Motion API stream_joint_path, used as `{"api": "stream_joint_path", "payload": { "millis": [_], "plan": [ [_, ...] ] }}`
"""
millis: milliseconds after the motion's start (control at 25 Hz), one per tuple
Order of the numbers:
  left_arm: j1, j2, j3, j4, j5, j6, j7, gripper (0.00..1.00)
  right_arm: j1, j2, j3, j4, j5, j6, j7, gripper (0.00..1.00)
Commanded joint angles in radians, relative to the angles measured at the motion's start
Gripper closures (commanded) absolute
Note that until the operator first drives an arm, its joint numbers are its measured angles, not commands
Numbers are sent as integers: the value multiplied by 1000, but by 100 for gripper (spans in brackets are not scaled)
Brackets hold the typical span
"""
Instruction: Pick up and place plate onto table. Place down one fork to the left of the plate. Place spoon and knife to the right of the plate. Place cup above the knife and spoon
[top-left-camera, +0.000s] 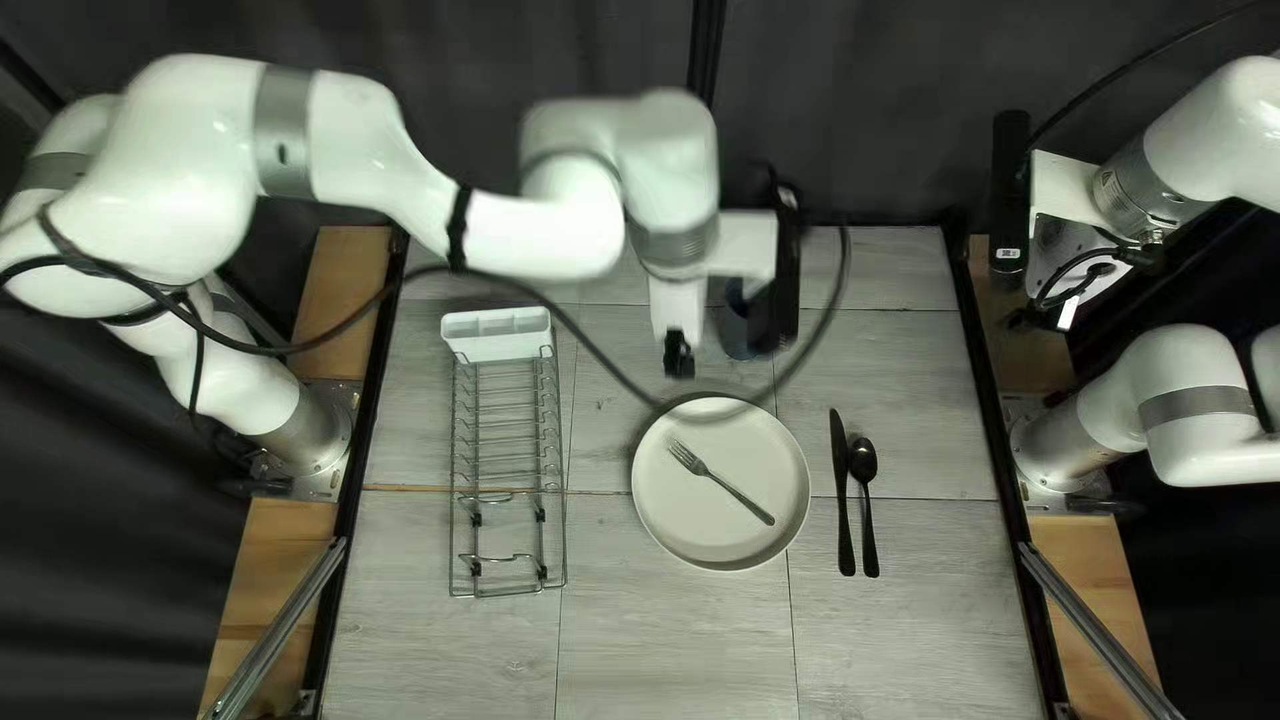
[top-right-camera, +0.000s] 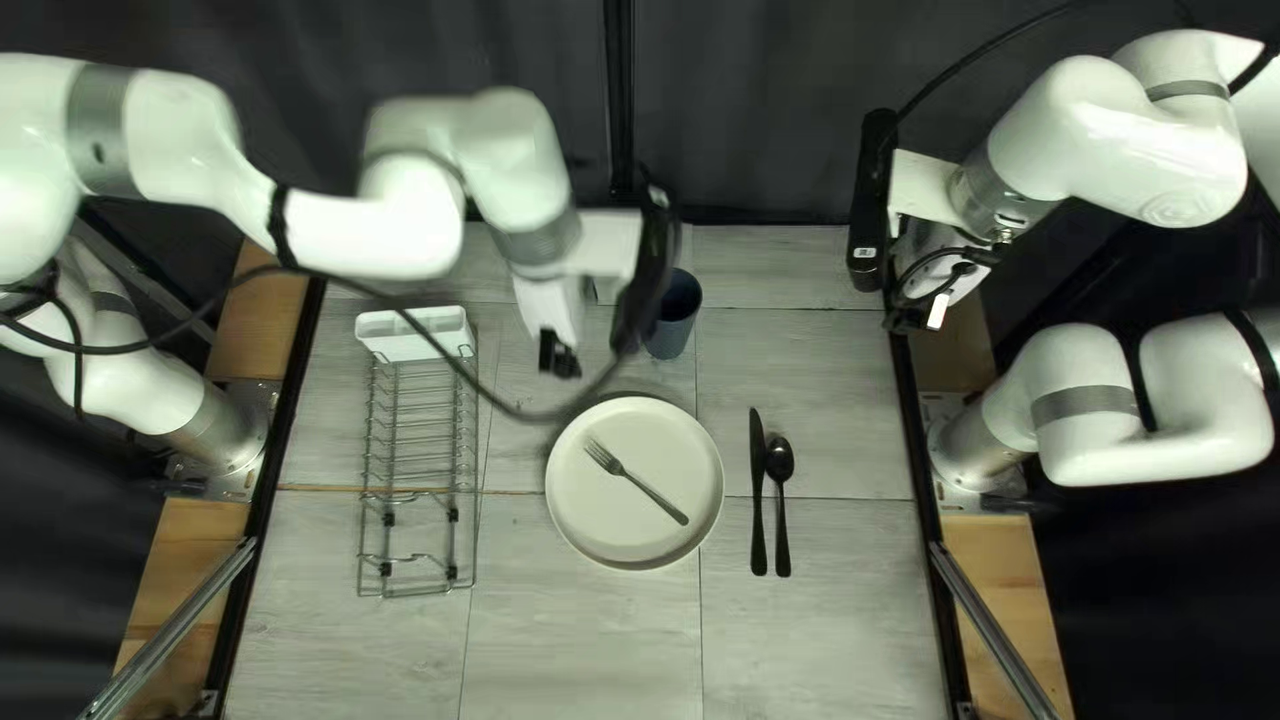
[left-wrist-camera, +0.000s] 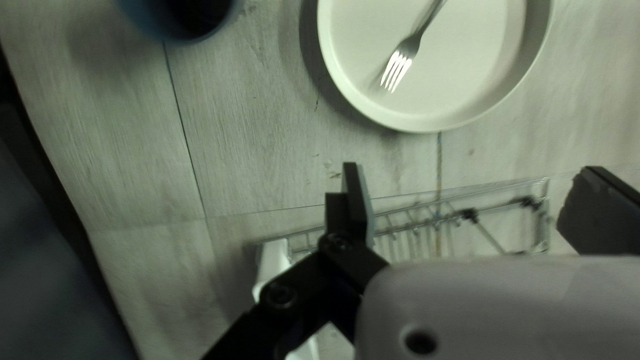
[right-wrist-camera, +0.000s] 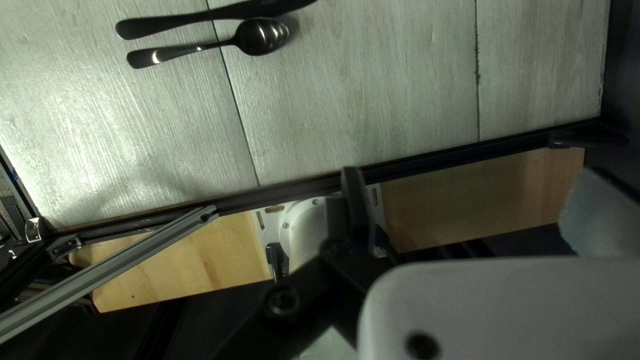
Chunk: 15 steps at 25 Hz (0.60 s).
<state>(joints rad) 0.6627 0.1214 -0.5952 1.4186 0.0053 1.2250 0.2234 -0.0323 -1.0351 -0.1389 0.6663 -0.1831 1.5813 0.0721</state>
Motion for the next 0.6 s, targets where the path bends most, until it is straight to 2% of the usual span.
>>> {"api": "stream_joint_path", "payload": {
  "millis": [40,120,240,360,600],
  "plan": [
    [-1,2,-1,1,3,1,1,0,0,0,0,0,0,0,0,0],
    [-9,31,-2,7,4,-13,-19,0,0,0,0,0,0,0,0,0],
    [-93,136,-10,46,112,-53,-104,0,0,0,0,0,0,0,0,0],
    [-143,201,-10,37,176,-107,-99,0,0,0,0,0,0,0,0,0],
    [-192,306,-6,32,247,-195,-75,0,0,0,0,0,0,0,0,0]
  ]
}}
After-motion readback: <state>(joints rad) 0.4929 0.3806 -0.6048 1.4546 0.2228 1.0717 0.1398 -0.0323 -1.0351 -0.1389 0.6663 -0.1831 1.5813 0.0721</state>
